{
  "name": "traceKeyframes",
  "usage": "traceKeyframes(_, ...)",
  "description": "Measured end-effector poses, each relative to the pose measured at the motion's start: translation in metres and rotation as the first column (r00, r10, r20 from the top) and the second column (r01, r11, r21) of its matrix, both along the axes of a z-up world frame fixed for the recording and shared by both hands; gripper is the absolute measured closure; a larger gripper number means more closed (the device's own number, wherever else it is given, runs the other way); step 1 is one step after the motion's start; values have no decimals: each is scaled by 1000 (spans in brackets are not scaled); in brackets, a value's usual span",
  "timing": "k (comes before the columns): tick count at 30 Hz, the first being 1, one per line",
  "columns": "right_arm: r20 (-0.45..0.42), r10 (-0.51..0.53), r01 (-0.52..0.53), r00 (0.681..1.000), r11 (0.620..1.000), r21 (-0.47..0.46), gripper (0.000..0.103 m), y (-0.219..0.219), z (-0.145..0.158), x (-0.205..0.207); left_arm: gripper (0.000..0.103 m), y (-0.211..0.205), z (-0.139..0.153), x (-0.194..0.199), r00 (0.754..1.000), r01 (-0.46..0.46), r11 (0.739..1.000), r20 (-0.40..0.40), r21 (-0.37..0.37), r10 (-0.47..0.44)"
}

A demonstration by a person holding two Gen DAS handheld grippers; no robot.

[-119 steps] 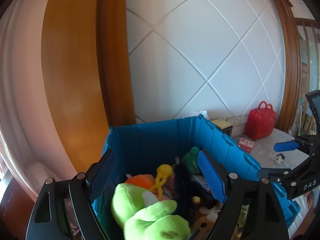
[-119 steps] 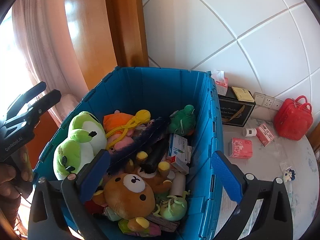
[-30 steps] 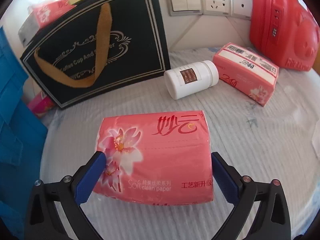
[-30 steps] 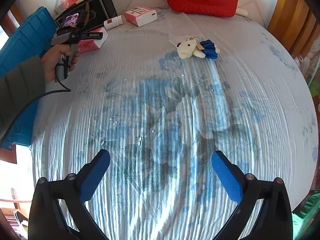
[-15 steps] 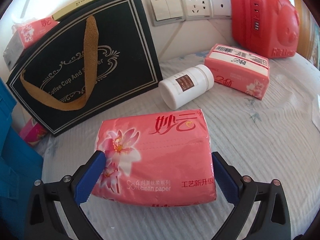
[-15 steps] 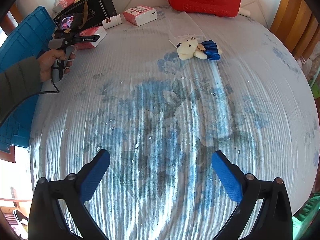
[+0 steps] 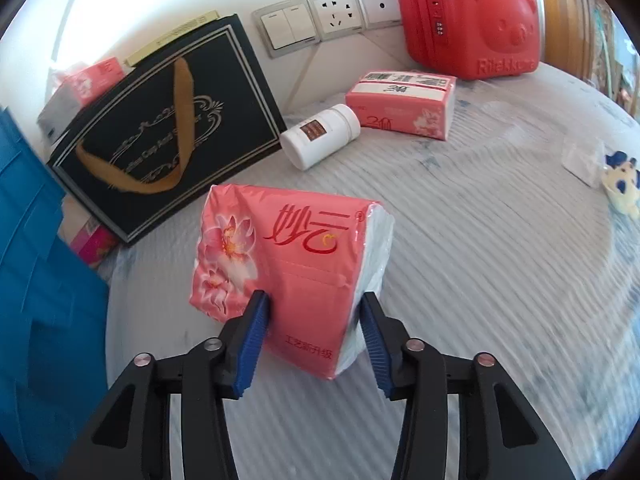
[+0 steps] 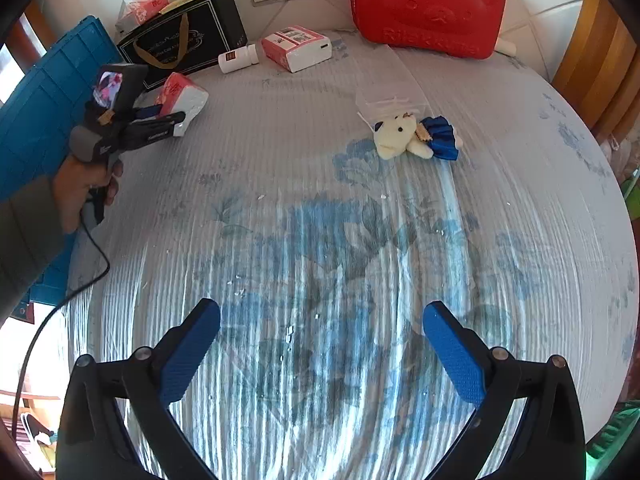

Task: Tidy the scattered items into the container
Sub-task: 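Lift the pink tissue pack with the left tool while the right tool approaches the teddy bear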

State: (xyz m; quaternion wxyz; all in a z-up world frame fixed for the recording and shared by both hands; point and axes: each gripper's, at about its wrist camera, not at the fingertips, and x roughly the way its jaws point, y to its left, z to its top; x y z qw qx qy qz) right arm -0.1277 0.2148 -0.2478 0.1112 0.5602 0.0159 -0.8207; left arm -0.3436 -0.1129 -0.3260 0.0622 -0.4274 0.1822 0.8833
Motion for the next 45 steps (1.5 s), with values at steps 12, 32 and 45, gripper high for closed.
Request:
traceKeyframes(12, -14, -71, 71, 997, 996, 47, 0, 23, -31, -65, 65, 1, 26, 120, 1000, 12, 997, -9, 80, -12)
traceKeyframes(32, -17, 47, -47, 999, 999, 18, 0, -9, -15, -71, 7, -48, 17, 173, 839, -538, 713, 375, 451, 395)
traceKeyframes(45, -9, 44, -43, 999, 997, 69, 0, 17, -24, -81, 0, -37, -23, 127, 672, -731, 609, 483, 308, 562)
